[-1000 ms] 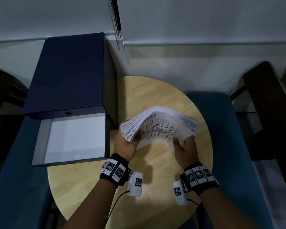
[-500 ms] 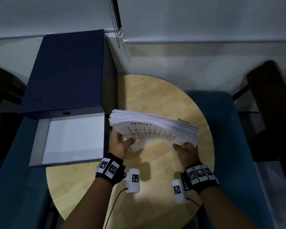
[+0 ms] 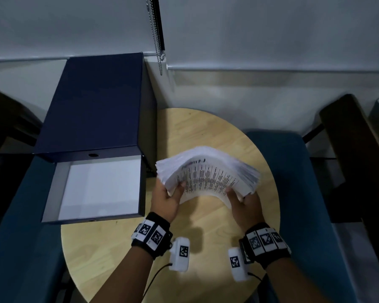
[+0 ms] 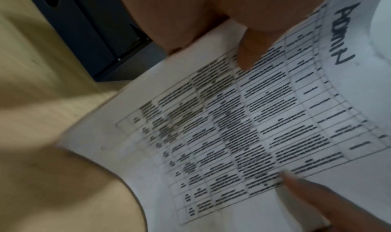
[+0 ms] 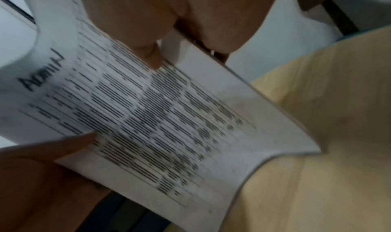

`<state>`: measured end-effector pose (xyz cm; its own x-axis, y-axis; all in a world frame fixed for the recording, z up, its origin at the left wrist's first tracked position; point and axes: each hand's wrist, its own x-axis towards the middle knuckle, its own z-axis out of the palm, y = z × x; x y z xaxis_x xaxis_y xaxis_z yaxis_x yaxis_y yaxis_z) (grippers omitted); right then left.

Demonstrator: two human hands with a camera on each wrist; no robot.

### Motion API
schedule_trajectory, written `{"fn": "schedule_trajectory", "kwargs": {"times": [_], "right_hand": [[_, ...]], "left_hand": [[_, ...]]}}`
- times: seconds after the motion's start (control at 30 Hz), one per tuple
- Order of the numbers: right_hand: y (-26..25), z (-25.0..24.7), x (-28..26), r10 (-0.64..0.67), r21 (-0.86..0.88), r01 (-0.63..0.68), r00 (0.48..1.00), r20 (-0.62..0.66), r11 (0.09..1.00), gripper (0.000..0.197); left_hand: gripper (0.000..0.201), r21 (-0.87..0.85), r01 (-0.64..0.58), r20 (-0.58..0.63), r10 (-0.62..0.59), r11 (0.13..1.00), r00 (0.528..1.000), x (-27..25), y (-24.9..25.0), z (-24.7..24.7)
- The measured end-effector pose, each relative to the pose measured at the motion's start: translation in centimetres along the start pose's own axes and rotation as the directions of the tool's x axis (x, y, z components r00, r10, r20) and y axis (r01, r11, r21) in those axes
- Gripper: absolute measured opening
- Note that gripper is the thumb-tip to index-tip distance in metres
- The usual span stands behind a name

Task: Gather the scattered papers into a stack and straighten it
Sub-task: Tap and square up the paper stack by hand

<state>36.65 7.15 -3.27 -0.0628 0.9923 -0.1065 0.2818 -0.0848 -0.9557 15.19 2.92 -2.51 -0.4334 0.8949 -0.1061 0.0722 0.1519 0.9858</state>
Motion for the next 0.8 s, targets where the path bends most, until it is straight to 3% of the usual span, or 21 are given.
{"fn": "schedule_trajectory", "kwargs": {"times": [0.1,0.2,0.4,0.5,0.6,0.7,0.77,0.8], "right_hand": [[-2.8,-1.4,-0.7,-0.132,0.108,0.142,0.987,-0.090,0.984,0.048],[-6.3,-2.1,-1.4,-0.317,0.149,0.336,0.939,-0.135,0.930,0.049],[-8.9,-1.9,-1.9,-0.277,0.157,0.298,0.950,-0.141,0.942,0.050],[-9.7,-2.0,-1.9,-0.245,0.130,0.268,0.955,-0.169,0.955,0.041],[-10.2,-1.9,-2.0,-0.188,0.059,0.201,0.966,-0.176,0.978,0.026],[-10.6,-2.0,-1.7,-0.181,0.005,0.185,0.968,-0.173,0.983,0.025],[-11.7,-2.1,-1.4,-0.268,-0.128,0.245,0.940,-0.211,0.961,0.035],[-12.6,-1.9,-1.5,-0.390,-0.256,0.332,0.892,-0.228,0.908,0.043]], "left_hand": [[0.036,-0.002,-0.148,0.030,0.148,0.989,0.989,-0.2,1.7,-0.8],[0.041,-0.058,-0.187,0.071,0.191,0.981,0.979,-0.3,3.4,-1.0],[0.046,-0.192,-0.209,0.079,0.227,0.959,0.971,-0.7,6.0,-2.0],[0.050,-0.216,-0.229,0.110,0.257,0.949,0.960,-0.4,6.3,-2.3],[0.051,-0.234,-0.162,0.142,0.199,0.959,0.970,-0.1,6.0,-2.2],[0.042,-0.203,-0.101,0.134,0.130,0.974,0.982,0.8,5.6,-2.0],[0.036,-0.182,-0.098,0.134,0.123,0.978,0.983,1.4,5.7,-1.7],[0.035,-0.179,-0.098,0.133,0.123,0.979,0.983,1.6,5.7,-1.6]]}}
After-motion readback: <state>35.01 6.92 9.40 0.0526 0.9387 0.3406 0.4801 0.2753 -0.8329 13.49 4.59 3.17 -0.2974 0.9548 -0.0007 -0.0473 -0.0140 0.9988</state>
